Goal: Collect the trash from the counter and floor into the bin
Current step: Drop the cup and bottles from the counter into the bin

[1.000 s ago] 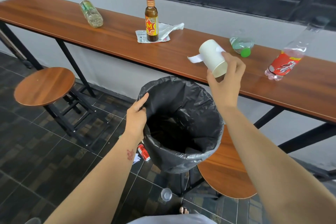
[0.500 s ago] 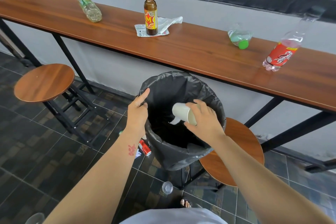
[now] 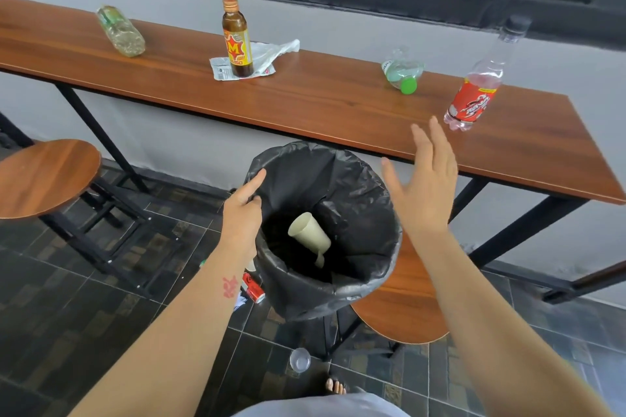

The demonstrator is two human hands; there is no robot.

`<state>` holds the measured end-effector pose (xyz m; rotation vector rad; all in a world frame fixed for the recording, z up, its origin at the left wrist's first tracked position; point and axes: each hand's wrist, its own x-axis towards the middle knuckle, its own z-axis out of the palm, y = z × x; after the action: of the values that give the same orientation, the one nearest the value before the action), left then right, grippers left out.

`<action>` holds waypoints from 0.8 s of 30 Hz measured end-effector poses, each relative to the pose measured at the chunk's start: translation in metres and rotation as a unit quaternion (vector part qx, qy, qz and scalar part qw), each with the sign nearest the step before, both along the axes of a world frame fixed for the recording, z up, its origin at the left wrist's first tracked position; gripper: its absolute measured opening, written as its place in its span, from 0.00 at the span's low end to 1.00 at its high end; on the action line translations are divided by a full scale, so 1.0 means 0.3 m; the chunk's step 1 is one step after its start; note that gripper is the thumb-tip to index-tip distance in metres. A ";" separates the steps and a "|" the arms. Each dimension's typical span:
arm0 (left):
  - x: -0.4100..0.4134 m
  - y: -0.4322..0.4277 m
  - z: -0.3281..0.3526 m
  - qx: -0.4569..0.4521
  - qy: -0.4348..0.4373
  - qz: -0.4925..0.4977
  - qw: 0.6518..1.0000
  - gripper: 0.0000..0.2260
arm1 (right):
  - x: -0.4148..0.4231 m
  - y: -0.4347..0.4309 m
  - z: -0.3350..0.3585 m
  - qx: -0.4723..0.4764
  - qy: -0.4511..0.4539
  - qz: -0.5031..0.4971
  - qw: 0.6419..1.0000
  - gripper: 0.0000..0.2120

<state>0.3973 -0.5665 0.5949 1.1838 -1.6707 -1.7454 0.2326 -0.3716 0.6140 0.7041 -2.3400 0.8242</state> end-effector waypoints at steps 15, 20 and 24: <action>-0.080 0.031 0.043 0.007 -0.006 0.015 1.000 0.23 | -0.430 -0.010 0.123 -0.193 -0.234 -0.133 0.944 0.41; -0.085 0.036 0.051 0.002 -0.015 0.024 1.000 0.22 | -0.438 0.005 0.114 -0.222 -0.227 -0.126 0.940 0.29; -0.085 0.042 0.053 0.007 -0.013 0.024 1.000 0.22 | -0.337 -0.002 0.128 -0.228 -0.195 -0.082 0.950 0.30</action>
<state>0.3719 -0.5540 0.6107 1.2472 -1.6329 -1.7227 0.1315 -0.3722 0.6525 0.1547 -2.3583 1.4673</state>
